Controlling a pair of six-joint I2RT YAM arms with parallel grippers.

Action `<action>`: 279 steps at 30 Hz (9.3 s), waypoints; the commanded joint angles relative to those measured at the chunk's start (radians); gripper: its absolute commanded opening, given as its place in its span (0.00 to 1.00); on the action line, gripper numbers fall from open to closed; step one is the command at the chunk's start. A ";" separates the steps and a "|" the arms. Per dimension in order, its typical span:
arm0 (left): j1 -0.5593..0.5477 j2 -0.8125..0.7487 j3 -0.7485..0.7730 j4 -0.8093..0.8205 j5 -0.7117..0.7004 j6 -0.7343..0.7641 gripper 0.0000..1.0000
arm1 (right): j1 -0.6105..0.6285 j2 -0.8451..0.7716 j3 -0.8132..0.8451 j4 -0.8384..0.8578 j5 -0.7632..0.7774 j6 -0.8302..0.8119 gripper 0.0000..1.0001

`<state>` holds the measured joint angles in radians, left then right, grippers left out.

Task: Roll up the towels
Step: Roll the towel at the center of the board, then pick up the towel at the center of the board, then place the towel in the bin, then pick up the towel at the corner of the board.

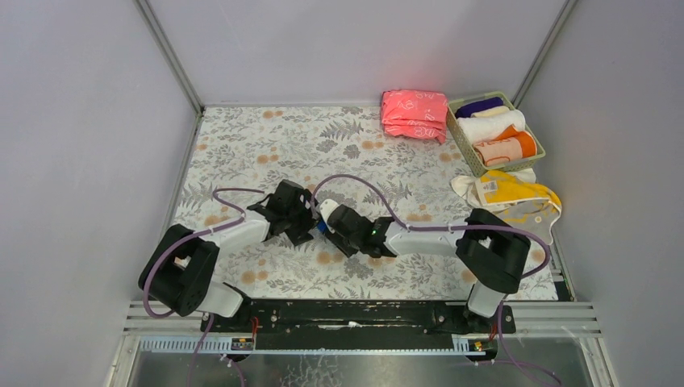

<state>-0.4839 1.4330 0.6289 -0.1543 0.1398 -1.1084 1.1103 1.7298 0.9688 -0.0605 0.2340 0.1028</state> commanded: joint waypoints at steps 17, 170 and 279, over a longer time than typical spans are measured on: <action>0.025 -0.104 0.003 -0.090 -0.002 0.021 0.91 | -0.298 -0.007 -0.130 0.087 -0.832 0.227 0.31; 0.327 -0.138 0.464 -0.510 -0.411 0.627 0.96 | -1.268 0.531 1.052 -0.533 0.137 0.699 0.00; 0.338 -0.335 0.348 -0.443 -0.234 0.676 1.00 | -1.311 -0.166 0.047 -0.311 0.094 0.387 0.76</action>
<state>-0.1417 1.1149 0.9844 -0.6586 -0.0887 -0.4511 -0.1928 1.5703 1.0168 -0.4129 0.2478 0.5041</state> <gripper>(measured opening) 0.994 0.846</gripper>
